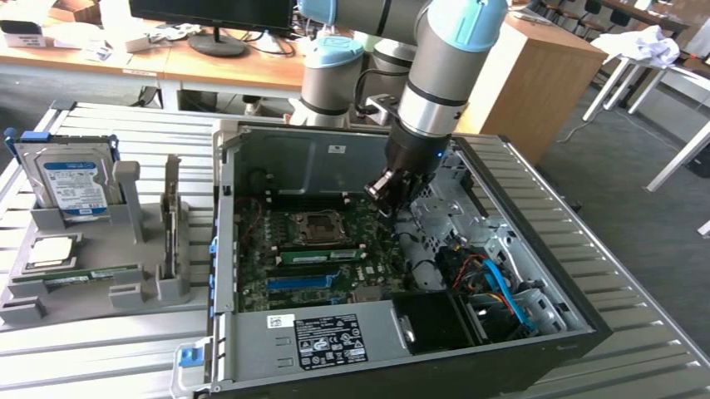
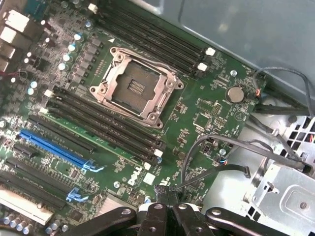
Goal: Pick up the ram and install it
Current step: 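Press down the ram until it locks into place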
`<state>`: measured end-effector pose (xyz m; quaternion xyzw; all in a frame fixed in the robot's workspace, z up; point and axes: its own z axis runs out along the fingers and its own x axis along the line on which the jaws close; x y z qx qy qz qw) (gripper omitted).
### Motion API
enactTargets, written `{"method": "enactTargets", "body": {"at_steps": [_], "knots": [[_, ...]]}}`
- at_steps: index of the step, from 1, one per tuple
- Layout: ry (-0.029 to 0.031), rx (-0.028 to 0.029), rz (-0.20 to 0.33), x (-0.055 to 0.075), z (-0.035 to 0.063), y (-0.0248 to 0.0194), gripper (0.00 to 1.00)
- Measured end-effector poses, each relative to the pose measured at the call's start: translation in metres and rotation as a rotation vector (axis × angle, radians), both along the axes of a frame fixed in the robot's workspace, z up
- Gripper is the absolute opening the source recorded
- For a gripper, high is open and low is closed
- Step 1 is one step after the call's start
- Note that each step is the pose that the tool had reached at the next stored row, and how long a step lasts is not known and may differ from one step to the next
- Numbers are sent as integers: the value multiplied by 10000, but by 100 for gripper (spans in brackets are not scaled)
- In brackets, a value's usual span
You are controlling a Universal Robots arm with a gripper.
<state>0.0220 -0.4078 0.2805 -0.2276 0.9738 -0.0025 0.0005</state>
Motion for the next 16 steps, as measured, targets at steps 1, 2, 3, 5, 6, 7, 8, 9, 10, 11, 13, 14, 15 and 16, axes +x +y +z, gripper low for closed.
{"method": "enactTargets", "body": {"at_steps": [1,2,3,5,6,7,8,9,10,11,13,14,15,16], "knots": [[-1,0,-73,0,0,0,10],[-1,0,-138,0,0,0,10],[-1,0,-200,0,0,0,10],[0,0,-325,0,0,0,10],[0,0,-388,0,0,0,10],[0,0,-450,0,0,0,10],[0,0,-516,0,0,0,10],[0,0,-577,0,0,0,10],[0,0,-640,0,0,0,10],[0,0,-703,-1,-1,0,10],[0,0,-822,-1,-1,0,10],[0,0,-882,-1,-1,0,10],[0,0,-941,-1,-1,0,10],[-1,0,-1001,-1,-1,0,10]]}}
